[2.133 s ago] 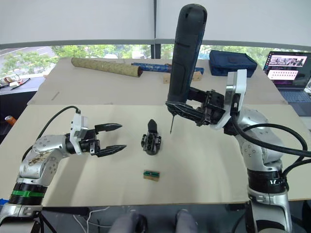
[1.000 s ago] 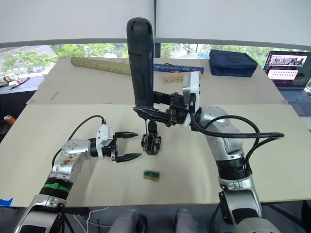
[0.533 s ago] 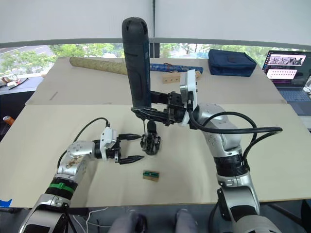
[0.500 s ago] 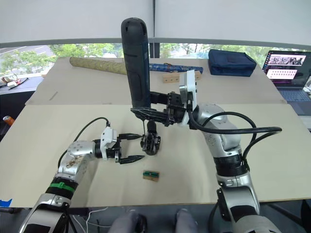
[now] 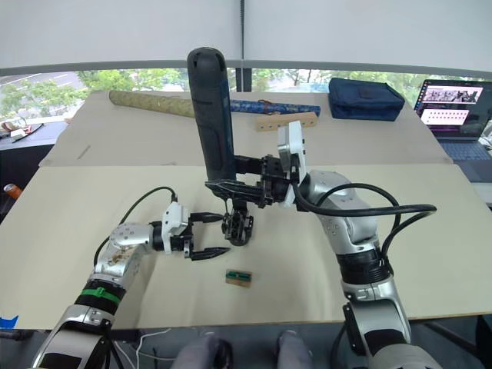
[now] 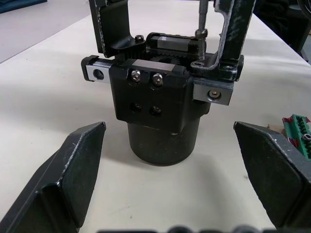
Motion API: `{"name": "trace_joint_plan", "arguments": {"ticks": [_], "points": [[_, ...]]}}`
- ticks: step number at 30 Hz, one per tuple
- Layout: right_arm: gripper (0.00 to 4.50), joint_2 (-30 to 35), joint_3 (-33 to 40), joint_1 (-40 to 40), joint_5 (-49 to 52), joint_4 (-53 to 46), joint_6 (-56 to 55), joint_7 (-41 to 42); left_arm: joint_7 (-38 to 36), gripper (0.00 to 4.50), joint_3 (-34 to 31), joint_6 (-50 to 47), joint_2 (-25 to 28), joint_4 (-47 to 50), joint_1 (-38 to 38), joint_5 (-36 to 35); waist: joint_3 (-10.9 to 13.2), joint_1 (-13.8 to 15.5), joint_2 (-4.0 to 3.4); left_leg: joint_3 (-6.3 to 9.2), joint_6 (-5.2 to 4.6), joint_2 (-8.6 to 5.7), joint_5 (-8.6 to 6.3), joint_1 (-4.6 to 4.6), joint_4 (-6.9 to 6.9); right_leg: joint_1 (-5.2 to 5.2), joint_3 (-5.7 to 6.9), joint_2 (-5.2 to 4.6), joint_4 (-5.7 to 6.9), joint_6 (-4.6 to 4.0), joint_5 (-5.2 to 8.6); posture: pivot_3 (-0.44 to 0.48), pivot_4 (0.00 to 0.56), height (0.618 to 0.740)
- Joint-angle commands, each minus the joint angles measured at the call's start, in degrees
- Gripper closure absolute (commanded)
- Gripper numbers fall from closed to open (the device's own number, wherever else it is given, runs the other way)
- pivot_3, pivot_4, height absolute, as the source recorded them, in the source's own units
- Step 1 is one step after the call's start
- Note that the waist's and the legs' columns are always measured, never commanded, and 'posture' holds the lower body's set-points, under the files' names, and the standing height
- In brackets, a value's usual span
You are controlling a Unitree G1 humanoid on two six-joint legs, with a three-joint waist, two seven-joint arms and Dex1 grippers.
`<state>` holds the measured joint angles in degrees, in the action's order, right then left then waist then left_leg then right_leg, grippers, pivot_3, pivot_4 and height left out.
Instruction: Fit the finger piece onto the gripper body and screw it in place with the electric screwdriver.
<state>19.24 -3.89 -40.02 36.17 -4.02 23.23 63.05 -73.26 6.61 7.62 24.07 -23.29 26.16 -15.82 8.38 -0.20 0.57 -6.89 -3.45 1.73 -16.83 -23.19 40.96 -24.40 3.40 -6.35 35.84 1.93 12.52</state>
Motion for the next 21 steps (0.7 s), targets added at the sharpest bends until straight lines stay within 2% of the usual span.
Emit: {"name": "trace_joint_plan", "arguments": {"ticks": [1, 21], "points": [[2.57, -0.2, 0.9, -0.6, 0.6, -2.8, -1.6, 0.2, -0.2, 0.0, 0.1, 1.2, -0.3, 0.7, 1.0, 0.1, 0.0, 0.0, 0.0, 0.0, 0.0, 0.0, 0.0, 0.0, 0.0, 0.0, 0.0, 0.0, 0.0, 0.0, 0.0, 0.0, 0.15, 0.74], [2.57, -0.4, 0.9, -0.6, -0.9, -2.3, -2.3, 0.8, 0.3, 0.0, 0.5, 0.6, -0.4, 1.4, 0.6, -0.1, 0.0, 0.0, 0.0, 0.02, 0.0, 0.0, 0.0, 0.0, 0.0, 0.0, 0.02, 0.0, 0.0, 0.0, 0.0, 0.0, 0.15, 0.74]]}}
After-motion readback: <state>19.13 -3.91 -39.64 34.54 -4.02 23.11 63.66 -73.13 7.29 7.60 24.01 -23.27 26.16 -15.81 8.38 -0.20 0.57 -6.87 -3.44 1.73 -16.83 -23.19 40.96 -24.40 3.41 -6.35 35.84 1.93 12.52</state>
